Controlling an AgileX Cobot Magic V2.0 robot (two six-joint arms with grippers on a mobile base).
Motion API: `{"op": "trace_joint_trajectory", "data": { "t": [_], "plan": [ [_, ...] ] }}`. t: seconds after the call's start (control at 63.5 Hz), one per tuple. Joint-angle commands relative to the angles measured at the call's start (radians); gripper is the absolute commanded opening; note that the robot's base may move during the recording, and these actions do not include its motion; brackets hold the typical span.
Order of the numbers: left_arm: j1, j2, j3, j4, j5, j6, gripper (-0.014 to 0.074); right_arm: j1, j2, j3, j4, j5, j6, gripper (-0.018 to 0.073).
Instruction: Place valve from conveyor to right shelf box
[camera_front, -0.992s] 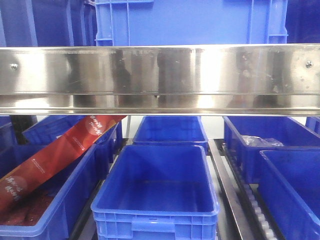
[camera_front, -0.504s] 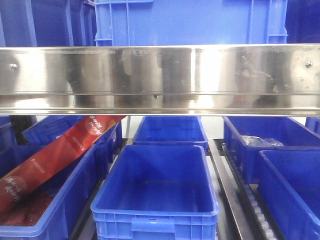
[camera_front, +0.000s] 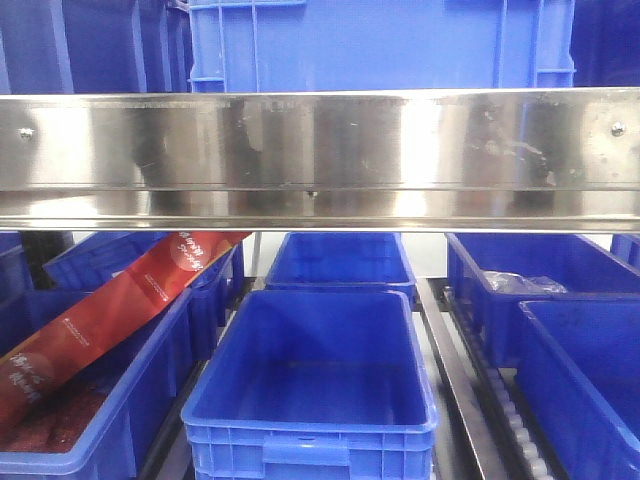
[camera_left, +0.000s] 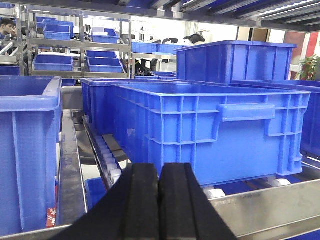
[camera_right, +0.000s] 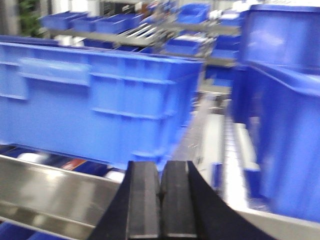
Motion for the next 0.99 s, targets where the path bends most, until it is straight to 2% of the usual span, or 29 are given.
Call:
{"op": "trace_joint_trajectory", "data": {
  "t": [0.0, 0.205, 0.347, 0.52, 0.74, 0.866, 0.977],
  "plan": [
    [-0.003, -0.006, 0.0, 0.003, -0.016, 0.0, -0.0111, -0.075, -0.1, 0.068, 0.006, -0.064, -0.004, -0.0167],
    [-0.003, -0.006, 0.0, 0.003, -0.016, 0.0, -0.0111, -0.199, -0.246, 0.235, 0.02, -0.065, -0.004, -0.0167],
    [-0.003, -0.006, 0.0, 0.003, -0.016, 0.0, -0.0111, -0.199, -0.263, 0.319, 0.02, -0.159, -0.004, -0.0167],
    [-0.003, -0.006, 0.0, 0.003, -0.016, 0.0, -0.0111, -0.199, -0.263, 0.319, 0.02, -0.095, -0.004, -0.0168],
    [-0.003, -0.006, 0.0, 0.003, -0.016, 0.0, -0.0111, -0.199, -0.263, 0.319, 0.02, -0.126, -0.002, -0.0169],
    [-0.003, -0.006, 0.0, 0.003, -0.016, 0.0, -0.0111, -0.199, -0.263, 0.319, 0.02, -0.126, 0.053, -0.0169],
    [-0.003, -0.006, 0.0, 0.003, -0.016, 0.0, -0.0111, -0.199, -0.263, 0.319, 0.02, -0.126, 0.053, -0.0169]
  ]
}}
